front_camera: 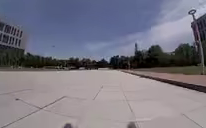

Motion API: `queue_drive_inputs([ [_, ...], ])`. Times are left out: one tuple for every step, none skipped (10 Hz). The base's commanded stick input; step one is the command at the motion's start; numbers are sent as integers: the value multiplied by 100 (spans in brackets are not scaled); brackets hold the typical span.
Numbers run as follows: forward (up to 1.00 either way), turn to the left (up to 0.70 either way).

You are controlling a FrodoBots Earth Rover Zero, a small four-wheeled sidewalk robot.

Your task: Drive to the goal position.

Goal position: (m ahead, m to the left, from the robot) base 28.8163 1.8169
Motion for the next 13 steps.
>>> queue_drive_inputs([
  [45,3],
  [45,3],
  [45,3],
  [45,3],
  [45,3],
  [45,3],
  [45,3],
  [45,3],
  [45,3],
  [45,3],
  [45,3],
  [45,3],
  [45,3],
])
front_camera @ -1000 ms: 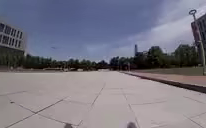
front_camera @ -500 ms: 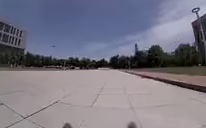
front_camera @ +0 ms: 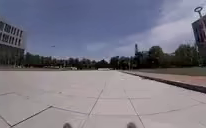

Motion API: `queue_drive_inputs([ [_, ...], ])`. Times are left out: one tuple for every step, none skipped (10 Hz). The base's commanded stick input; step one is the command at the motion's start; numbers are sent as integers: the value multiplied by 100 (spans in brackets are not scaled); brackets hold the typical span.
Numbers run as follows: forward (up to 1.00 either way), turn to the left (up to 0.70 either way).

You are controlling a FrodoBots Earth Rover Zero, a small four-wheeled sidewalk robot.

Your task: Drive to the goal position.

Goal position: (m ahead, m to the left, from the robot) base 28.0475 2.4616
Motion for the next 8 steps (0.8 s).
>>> queue_drive_inputs([
  [45,3],
  [45,3],
  [45,3],
  [45,3],
  [45,3],
  [45,3],
  [45,3],
  [45,3],
])
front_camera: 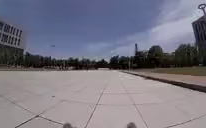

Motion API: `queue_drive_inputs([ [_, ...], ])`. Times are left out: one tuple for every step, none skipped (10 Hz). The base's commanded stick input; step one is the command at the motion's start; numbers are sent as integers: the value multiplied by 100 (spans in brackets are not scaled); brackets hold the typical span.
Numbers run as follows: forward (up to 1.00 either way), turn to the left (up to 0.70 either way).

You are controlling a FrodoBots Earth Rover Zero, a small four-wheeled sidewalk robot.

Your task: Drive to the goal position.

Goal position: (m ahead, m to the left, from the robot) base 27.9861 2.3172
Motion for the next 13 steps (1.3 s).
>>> queue_drive_inputs([
  [45,3],
  [45,3],
  [45,3],
  [45,3],
  [45,3],
  [45,3],
  [45,3],
  [45,3],
  [45,3],
  [45,3],
  [45,3],
  [45,3],
  [45,3],
])
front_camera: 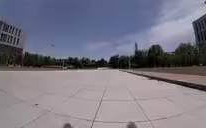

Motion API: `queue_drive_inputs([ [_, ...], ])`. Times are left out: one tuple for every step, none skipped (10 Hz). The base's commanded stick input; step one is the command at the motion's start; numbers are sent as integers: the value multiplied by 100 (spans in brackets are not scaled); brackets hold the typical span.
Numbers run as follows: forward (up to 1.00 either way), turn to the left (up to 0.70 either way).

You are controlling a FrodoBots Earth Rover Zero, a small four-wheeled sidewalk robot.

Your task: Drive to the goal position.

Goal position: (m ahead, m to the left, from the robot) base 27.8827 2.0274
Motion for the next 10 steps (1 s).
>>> queue_drive_inputs([
  [45,3],
  [45,3],
  [45,3],
  [45,3],
  [45,3],
  [45,3],
  [45,3],
  [45,3],
  [45,3],
  [45,3],
])
